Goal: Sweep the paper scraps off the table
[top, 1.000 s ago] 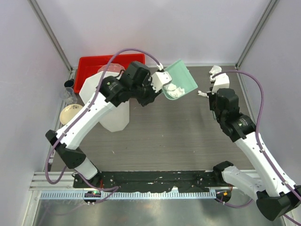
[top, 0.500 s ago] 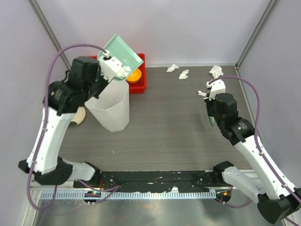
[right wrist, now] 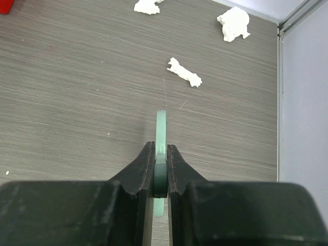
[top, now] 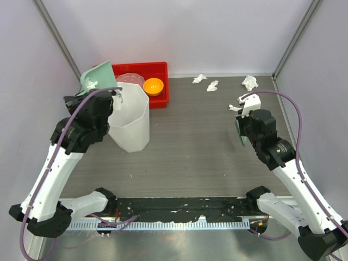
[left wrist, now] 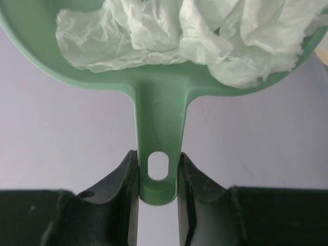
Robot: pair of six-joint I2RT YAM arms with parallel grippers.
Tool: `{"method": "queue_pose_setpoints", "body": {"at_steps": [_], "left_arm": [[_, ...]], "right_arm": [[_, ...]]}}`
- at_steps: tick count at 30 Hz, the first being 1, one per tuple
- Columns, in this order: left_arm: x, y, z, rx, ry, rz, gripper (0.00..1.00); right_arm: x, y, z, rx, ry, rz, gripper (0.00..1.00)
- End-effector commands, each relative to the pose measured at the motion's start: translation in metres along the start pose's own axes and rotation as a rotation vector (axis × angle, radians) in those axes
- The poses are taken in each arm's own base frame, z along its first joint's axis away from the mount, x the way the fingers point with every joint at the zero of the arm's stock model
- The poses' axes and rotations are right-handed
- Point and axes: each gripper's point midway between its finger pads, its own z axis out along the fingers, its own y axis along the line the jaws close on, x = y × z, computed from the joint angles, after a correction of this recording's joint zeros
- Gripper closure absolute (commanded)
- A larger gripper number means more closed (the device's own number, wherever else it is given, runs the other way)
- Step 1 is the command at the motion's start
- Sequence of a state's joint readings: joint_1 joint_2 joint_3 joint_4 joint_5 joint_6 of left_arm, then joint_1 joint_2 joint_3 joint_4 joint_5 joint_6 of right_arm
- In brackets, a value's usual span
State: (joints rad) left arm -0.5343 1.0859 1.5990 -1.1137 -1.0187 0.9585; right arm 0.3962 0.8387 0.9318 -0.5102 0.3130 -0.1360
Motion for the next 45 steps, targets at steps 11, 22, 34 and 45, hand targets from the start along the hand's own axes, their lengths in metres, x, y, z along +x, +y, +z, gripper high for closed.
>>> {"method": "queue_pose_setpoints", "body": {"at_steps": [11,22,34,45], "left_arm": [[-0.021,0.063,-0.003,-0.291,0.103,0.604,1.0],[-0.01,0.115,-0.023,-0.435,0.083,0.127,1.0],[-0.084,0.091,-0.001,-0.223,-0.27,-0.268,1.0],[-0.154,0.054,-0.014,0.155,-0.525,-0.489,1.0]], "right_arm": [[-0.023,-0.005,-0.014,-0.01,-0.095,0.006,0.99],[-0.03,-0.004,-0.007,-0.007,-0.137,-0.007,0.99],[-0.102,-0.059,0.078,0.185,-0.208,-0.254,0.99],[-0.105,-0.07,0.141,0.178,-0.17,-0.369,0.99]]}}
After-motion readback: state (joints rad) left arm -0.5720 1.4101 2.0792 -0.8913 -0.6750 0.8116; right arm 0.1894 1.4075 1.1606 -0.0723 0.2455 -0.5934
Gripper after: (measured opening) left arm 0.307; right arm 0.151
